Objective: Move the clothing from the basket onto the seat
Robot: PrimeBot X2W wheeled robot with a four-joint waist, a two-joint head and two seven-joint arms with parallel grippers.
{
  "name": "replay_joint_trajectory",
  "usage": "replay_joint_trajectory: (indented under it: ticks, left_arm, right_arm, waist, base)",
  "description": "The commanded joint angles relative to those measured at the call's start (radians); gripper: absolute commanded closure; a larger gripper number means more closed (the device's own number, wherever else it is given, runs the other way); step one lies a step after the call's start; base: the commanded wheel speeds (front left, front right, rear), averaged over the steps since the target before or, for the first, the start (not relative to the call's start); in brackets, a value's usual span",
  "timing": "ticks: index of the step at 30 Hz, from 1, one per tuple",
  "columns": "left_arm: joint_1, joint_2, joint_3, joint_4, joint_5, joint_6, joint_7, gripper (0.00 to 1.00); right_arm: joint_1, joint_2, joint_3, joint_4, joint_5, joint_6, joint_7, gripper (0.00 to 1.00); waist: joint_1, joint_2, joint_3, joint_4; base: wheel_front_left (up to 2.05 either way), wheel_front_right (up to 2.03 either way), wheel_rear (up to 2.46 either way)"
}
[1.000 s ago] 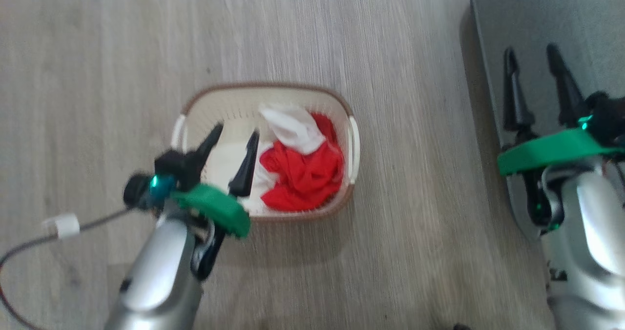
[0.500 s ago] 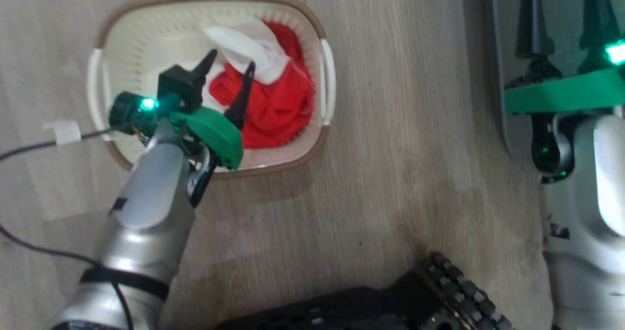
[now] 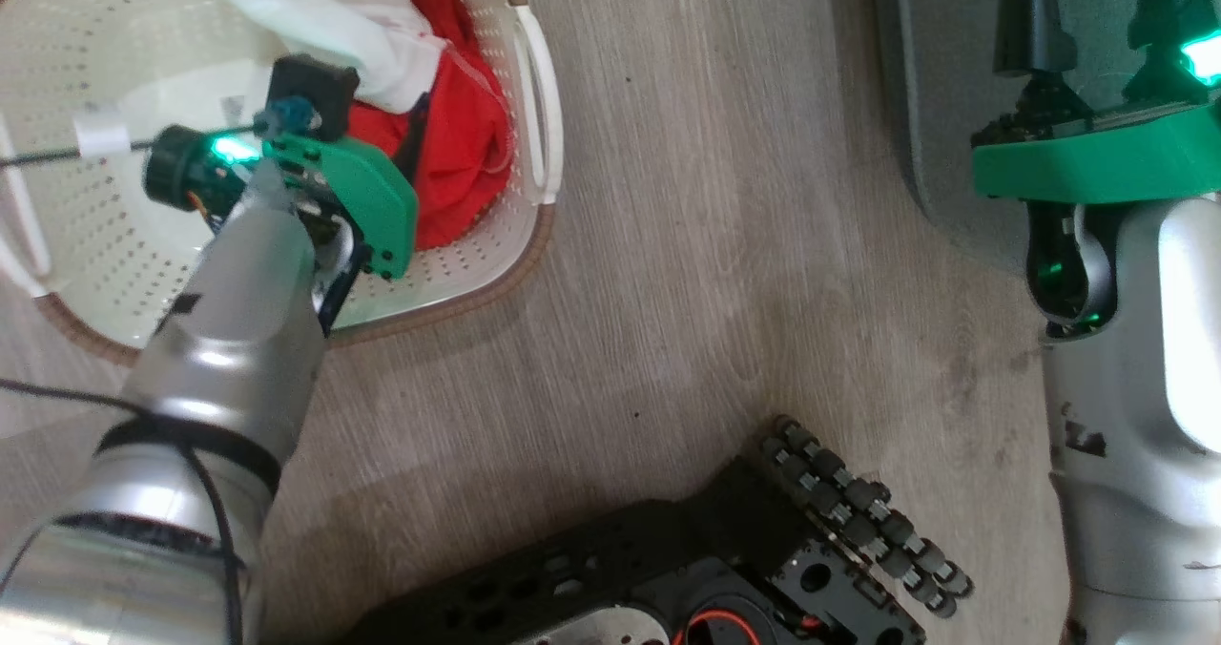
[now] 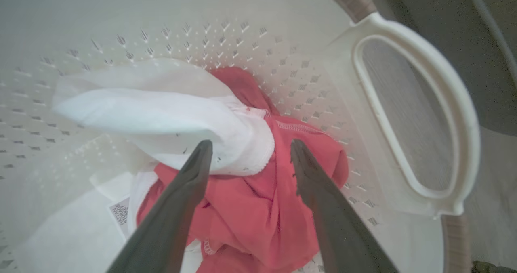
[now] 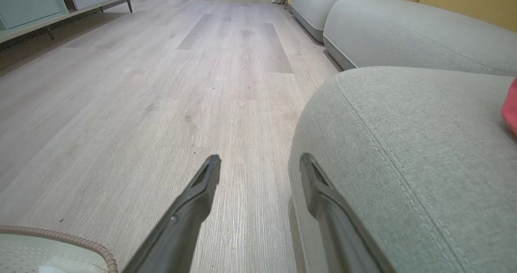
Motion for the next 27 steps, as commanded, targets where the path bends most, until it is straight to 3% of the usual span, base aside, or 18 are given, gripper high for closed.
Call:
replay_joint_trajectory:
  ticks: [1,13,22,23,24,25,27]
  left_arm:
    - [0.0,0.021,0.003,0.018,-0.006,-0.001,0.008,0.0]
    - [-0.058,0.059,-0.069,0.133,0.037,0.014,0.078,0.0]
    - [-0.055,0.068,-0.101,0.143,0.052,0.045,0.041,0.02]
    - [-0.057,0.067,-0.103,0.143,0.052,0.044,0.034,0.66]
    - [-0.057,0.067,-0.103,0.143,0.052,0.044,0.034,0.66]
    - [-0.059,0.066,-0.105,0.143,0.051,0.041,0.028,1.0]
    - [-0.062,0.063,-0.108,0.144,0.047,0.036,0.022,1.0]
  right_arm:
    - [0.032,0.011,0.011,-0.037,0.005,0.0,-0.006,0.0]
    - [0.071,0.012,0.015,-0.068,0.026,0.0,-0.006,0.0]
    - [0.089,0.012,0.005,-0.078,0.032,0.0,-0.006,0.0]
    - [0.09,0.012,0.004,-0.078,0.032,0.0,-0.006,0.0]
    - [0.09,0.012,0.004,-0.078,0.032,0.0,-0.006,0.0]
    - [0.089,0.012,0.003,-0.076,0.033,0.0,-0.006,0.0]
    - [0.085,0.012,0.002,-0.073,0.037,0.0,-0.006,0.0]
  waist:
    - [-0.0002,0.0,0.015,-0.012]
    - [-0.0002,0.0,0.046,-0.02]
    - [-0.0002,0.0,0.047,-0.025]
    - [-0.0002,0.0,0.046,-0.026]
    - [-0.0002,0.0,0.046,-0.026]
    - [-0.0002,0.0,0.045,-0.026]
    - [-0.0002,0.0,0.042,-0.028]
  base:
    - [0.0,0.0,0.0]
    - [0.0,0.0,0.0]
    - [0.0,0.0,0.0]
    - [0.0,0.0,0.0]
    - [0.0,0.0,0.0]
    - [0.0,0.0,0.0]
    - [0.0,0.0,0.0]
